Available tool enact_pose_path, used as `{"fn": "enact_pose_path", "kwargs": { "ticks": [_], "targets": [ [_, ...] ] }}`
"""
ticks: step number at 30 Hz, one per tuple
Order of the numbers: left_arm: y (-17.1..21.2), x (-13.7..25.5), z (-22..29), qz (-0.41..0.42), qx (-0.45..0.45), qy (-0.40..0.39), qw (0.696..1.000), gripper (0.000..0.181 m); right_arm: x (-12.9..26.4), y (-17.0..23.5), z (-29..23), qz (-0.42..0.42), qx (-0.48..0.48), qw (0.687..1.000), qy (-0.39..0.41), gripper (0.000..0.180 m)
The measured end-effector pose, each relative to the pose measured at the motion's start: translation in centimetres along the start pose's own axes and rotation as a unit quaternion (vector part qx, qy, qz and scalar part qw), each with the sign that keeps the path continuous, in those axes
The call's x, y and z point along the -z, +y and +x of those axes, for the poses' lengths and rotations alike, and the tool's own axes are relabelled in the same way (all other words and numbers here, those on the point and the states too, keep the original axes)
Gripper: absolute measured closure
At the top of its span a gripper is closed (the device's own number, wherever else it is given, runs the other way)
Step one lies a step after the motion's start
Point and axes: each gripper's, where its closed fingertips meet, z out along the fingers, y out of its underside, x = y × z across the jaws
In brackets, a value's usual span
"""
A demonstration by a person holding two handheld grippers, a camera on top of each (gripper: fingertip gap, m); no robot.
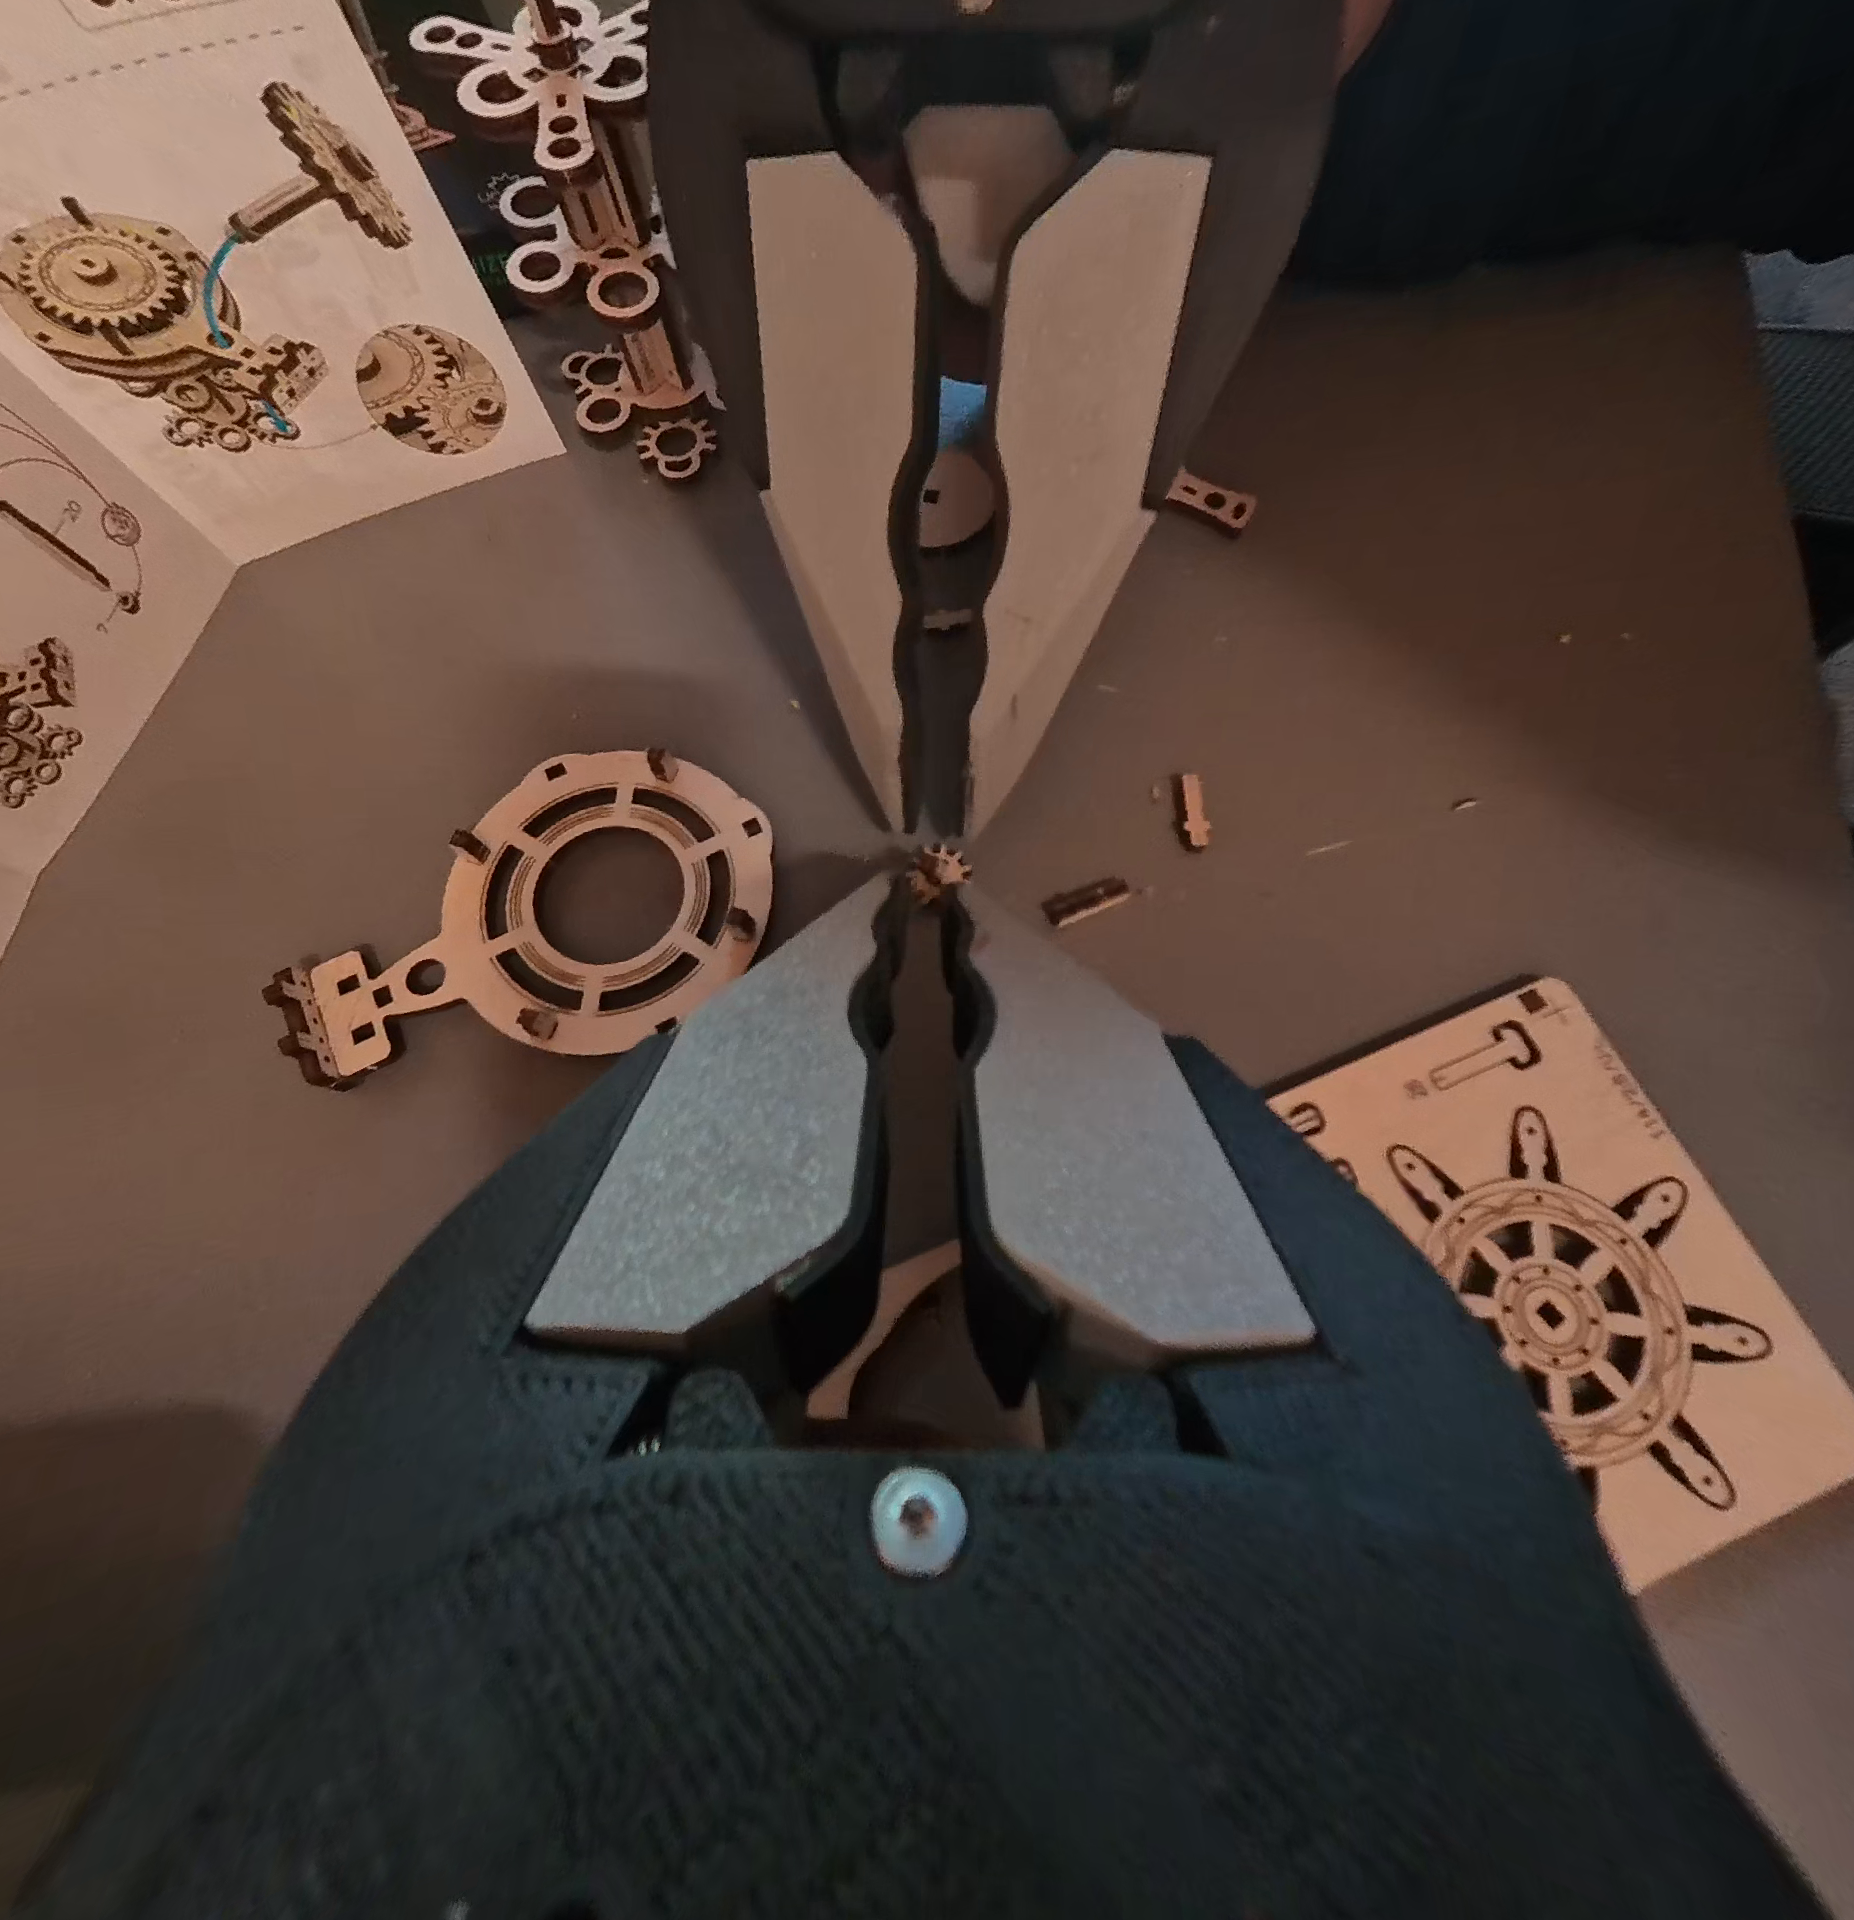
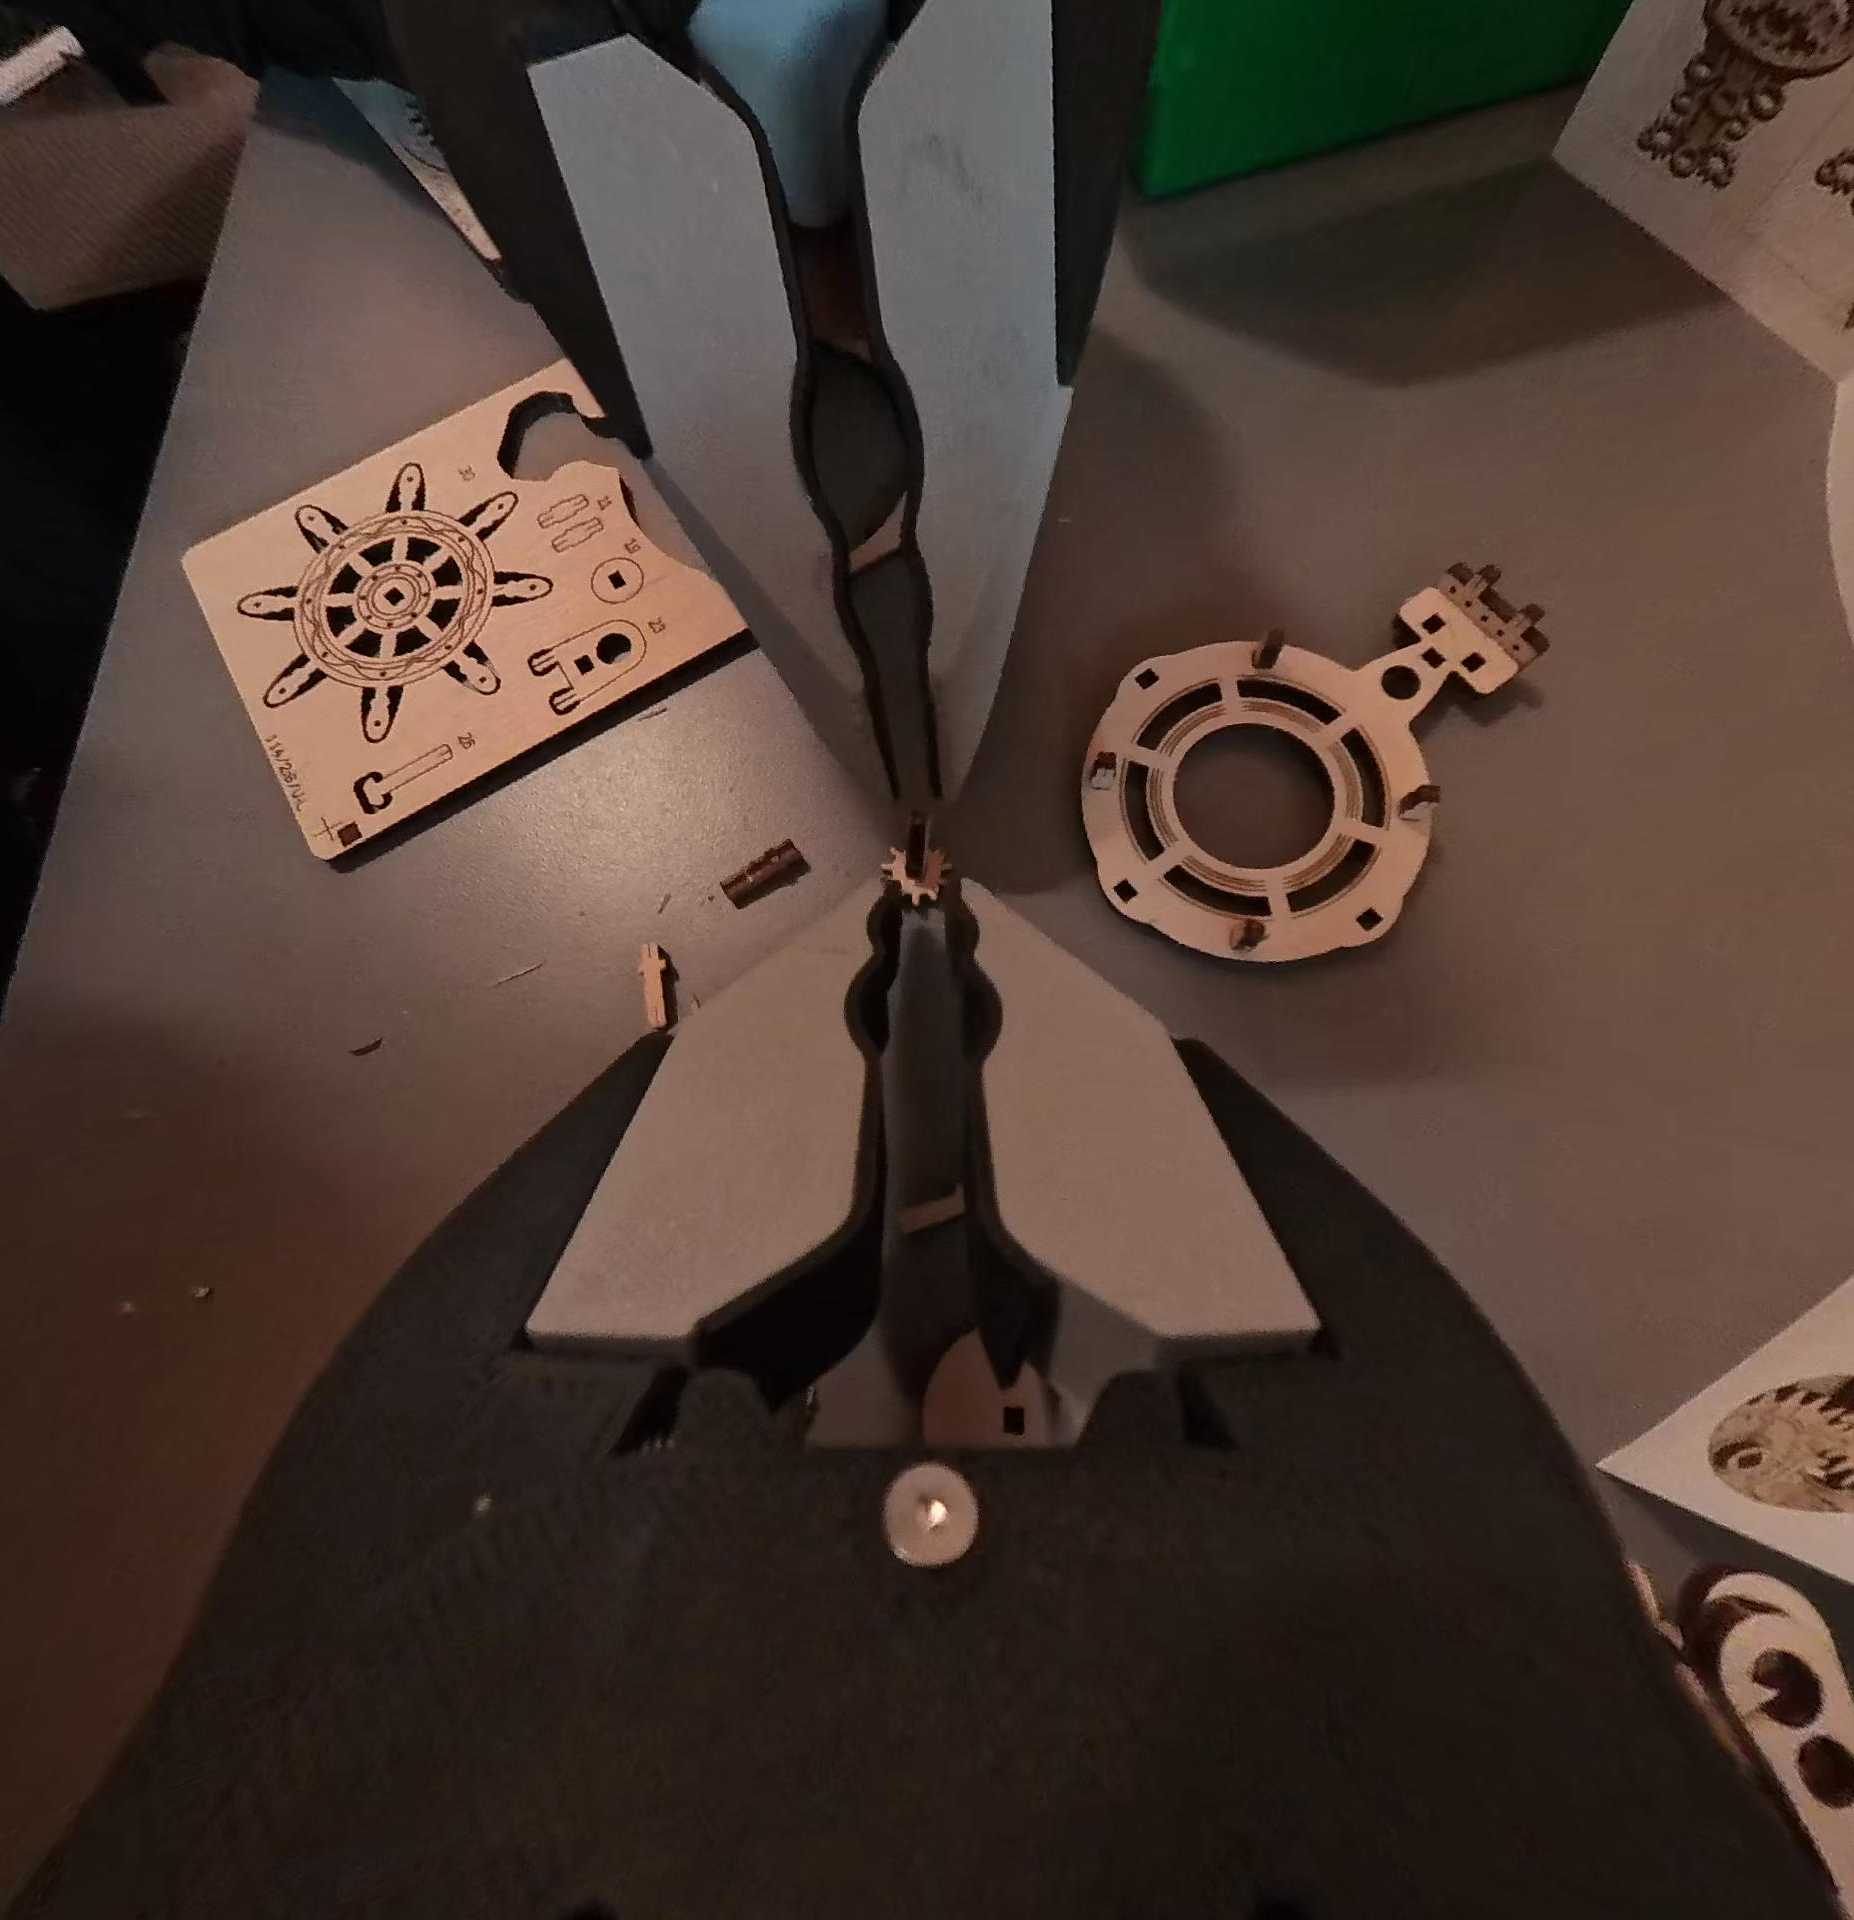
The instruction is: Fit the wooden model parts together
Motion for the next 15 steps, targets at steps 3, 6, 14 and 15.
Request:
{"fn": "enact_pose_path", "kwargs": {
  "ticks": [3,6,14,15],
  "targets": [
    [0.46,-0.2,-0.11,-0.013,0.005,0.008,1.0,0.175,-0.21,0.06,-0.24,-0.004,-0.002,1.0,-0.005,0.175],
    [0.4,-0.5,-0.16,-0.018,-0.001,0.01,1.0,0.174,-0.28,0.43,-0.09,-0.012,-0.005,1.0,-0.002,0.176],
    [-0.01,-0.63,0.09,-0.011,0.0,0.024,1.0,0.175,-0.47,0.43,-0.15,-0.013,-0.003,1.0,-0.004,0.178],
    [-0.1,-0.65,0.11,-0.01,0.001,0.026,1.0,0.176,-0.52,0.46,-0.17,-0.014,-0.002,1.0,-0.005,0.178]
  ]
}}
